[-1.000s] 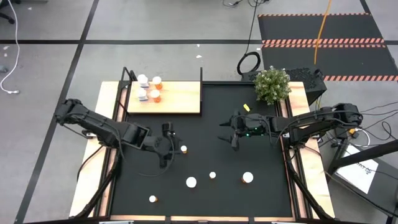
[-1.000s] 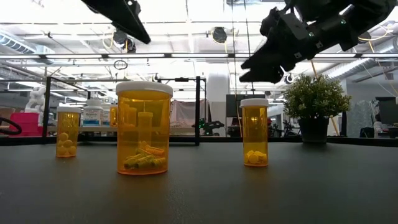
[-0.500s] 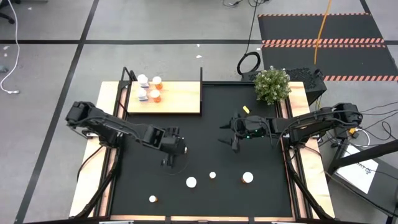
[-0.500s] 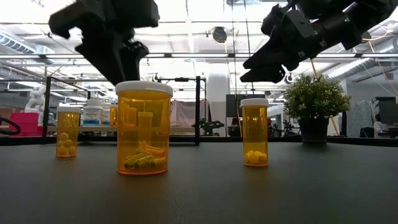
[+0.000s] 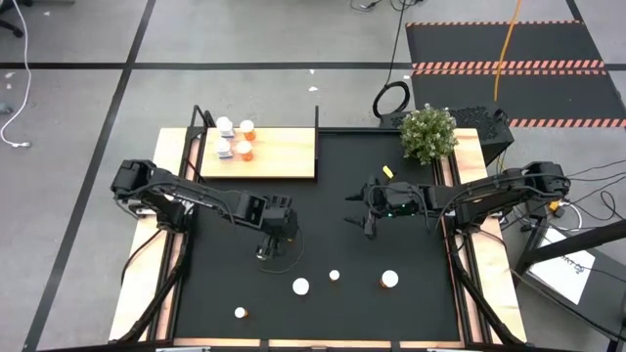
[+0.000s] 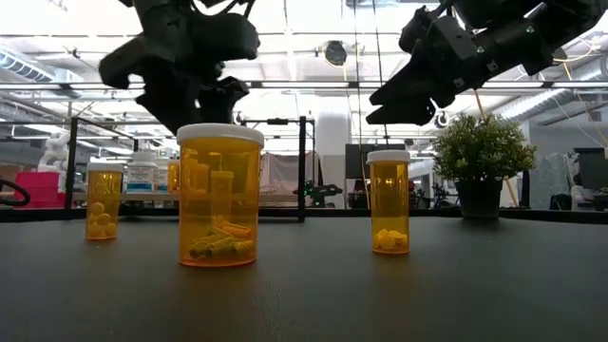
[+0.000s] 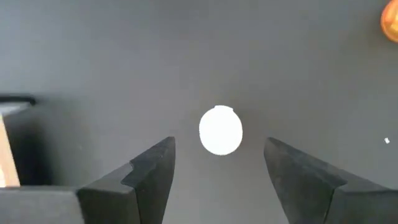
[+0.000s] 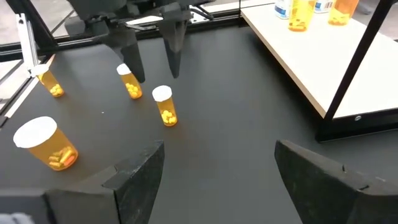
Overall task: Pick and place medicine bottles onto shelf by color
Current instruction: Put the small orange pill bottle on the shelf
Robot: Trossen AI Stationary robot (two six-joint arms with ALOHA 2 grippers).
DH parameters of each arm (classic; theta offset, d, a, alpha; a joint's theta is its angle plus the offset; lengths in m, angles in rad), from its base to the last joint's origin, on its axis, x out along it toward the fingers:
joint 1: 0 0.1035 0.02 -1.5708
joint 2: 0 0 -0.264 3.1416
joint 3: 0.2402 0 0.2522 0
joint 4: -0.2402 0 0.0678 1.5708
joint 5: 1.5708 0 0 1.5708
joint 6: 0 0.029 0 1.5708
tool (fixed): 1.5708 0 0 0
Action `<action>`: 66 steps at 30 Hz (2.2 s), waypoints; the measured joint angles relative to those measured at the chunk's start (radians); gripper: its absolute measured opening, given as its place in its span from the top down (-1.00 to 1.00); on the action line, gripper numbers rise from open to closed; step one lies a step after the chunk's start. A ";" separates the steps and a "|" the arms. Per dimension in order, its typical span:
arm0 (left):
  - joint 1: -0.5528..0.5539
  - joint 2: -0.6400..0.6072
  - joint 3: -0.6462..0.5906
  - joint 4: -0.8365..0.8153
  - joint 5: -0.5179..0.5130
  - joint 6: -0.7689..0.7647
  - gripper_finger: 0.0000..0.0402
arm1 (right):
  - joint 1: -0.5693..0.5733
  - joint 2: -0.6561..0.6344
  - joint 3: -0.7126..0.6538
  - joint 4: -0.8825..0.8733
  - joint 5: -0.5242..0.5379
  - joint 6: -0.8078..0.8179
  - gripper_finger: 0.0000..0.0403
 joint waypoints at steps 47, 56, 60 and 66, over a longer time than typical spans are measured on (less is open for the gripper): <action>0.003 0.093 -0.002 0.054 0.011 0.096 0.38 | 0.000 0.000 0.000 0.014 -0.005 -0.019 -0.50; 0.003 0.090 -0.002 0.048 0.011 0.096 0.35 | 0.000 0.000 0.000 0.014 -0.005 -0.019 -0.50; 0.007 0.084 0.030 -0.008 0.011 0.096 0.38 | 0.000 0.000 0.000 0.014 -0.005 -0.020 -0.50; 0.022 0.084 0.130 -0.147 -0.036 0.119 0.37 | 0.000 0.000 0.000 0.014 -0.005 -0.020 -0.50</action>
